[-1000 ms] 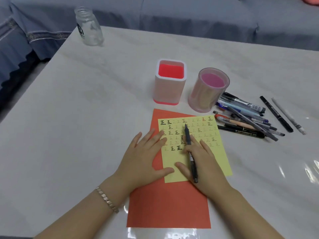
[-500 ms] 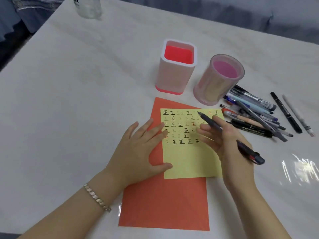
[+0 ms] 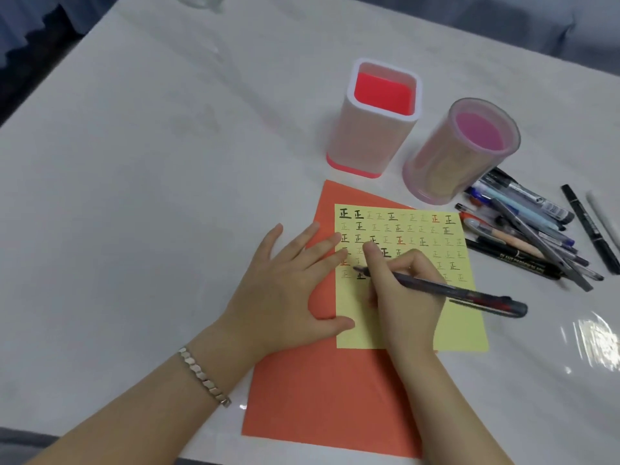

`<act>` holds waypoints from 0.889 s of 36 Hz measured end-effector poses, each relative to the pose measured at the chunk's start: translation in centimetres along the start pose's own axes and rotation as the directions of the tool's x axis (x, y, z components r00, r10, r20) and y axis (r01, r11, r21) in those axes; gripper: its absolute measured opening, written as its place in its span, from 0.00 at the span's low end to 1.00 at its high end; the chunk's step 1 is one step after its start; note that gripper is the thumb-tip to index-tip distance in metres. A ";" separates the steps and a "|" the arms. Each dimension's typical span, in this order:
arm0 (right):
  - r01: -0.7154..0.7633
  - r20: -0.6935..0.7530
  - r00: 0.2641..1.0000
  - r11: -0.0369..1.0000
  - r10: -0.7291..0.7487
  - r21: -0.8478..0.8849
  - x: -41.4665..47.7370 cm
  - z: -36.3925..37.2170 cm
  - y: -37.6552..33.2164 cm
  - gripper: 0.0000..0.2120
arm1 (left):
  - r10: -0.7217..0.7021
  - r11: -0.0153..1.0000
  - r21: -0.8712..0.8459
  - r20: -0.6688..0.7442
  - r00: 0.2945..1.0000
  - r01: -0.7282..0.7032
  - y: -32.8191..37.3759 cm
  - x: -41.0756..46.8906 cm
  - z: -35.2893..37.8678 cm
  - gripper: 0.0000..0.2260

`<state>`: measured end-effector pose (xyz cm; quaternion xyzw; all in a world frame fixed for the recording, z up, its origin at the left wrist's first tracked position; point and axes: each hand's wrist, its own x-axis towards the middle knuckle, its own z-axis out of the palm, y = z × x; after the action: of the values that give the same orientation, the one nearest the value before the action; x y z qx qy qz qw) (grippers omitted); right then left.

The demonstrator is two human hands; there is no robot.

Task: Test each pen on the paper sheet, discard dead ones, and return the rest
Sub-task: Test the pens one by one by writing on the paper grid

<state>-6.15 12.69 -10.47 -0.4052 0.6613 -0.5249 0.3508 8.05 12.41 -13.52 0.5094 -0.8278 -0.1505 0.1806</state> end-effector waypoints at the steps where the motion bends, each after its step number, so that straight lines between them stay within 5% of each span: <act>1: 0.017 -0.037 0.999 0.999 -0.018 -0.028 0.0 0.1 0.3 0.21 | -0.004 1.000 -0.004 0.000 1.000 0.004 0.0 0.0 0.0 0.37; 32: 0.172 0.005 0.985 0.973 -0.173 -0.155 -0.3 0.7 1.6 0.15 | -0.011 1.000 -0.023 -0.011 1.000 0.010 0.2 0.0 0.0 0.38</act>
<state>-5.65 12.90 -12.21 -0.4849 0.6638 -0.5022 0.2686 7.88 12.49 -13.48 0.5124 -0.8223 -0.1582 0.1903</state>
